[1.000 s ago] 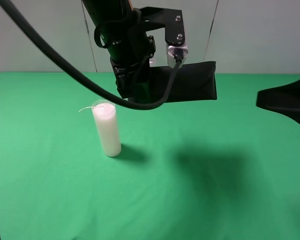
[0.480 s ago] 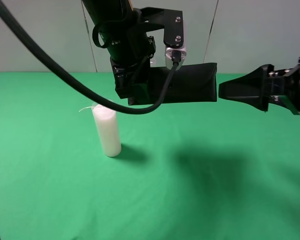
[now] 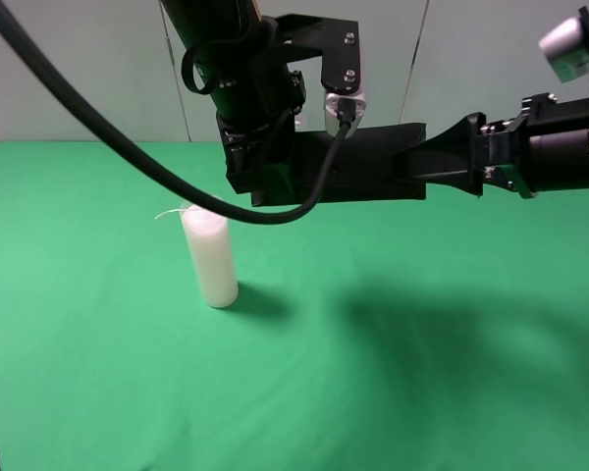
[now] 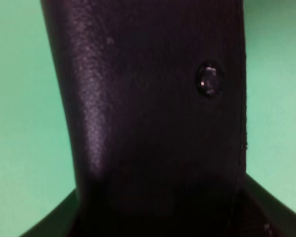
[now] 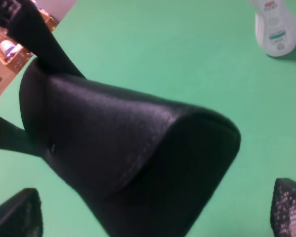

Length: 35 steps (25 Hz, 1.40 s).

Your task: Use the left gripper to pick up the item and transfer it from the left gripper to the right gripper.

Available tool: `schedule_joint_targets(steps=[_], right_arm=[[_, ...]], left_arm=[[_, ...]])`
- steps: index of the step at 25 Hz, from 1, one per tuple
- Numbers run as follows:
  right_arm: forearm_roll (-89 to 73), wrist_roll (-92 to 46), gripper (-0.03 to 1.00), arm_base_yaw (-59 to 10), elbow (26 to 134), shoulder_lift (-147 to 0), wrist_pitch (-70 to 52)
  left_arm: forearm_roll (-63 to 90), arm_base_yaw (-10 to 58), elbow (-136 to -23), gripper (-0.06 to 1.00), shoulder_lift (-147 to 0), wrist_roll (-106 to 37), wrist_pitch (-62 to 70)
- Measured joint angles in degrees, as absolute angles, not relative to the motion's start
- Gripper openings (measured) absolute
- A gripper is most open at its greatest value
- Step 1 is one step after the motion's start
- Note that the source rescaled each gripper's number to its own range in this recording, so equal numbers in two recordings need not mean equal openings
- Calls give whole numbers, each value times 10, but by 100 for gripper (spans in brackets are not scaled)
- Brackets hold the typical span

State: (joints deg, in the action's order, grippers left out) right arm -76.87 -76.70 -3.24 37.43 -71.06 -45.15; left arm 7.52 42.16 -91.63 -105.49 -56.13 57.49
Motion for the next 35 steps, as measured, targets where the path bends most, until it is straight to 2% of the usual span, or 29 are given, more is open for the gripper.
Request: schedule_joint_targets(steps=[15,19,21,28,29,30,31,35], right_arm=[[-817,-830,99,-32,407,-778,-521],[-814,-830,74,-31,407,-778,-519],[-813,-830,66,-30,407,-778,-520],[-811,-830,59,-35,408,-780,-521],[-809,-830,54,-41,408,-784,-517],[-809,-830,46,-52,409,-789,-513],[-809,-829,44,-61,410,-793,-512],[-810,-828,44,-79,411,-806,-501]], left_arm=[[76,422,-916,7,-1055,-562,574],[74,422,-916,6,-1055,-564,579],[74,422,-916,6,-1055,-564,582],[73,422,-916,4,-1055,-566,590],[73,422,-916,4,-1055,-567,593],[70,422,-916,4,-1055,-569,598],[63,422,-916,2,-1055,-571,603],[51,421,-912,1,-1058,-575,610]])
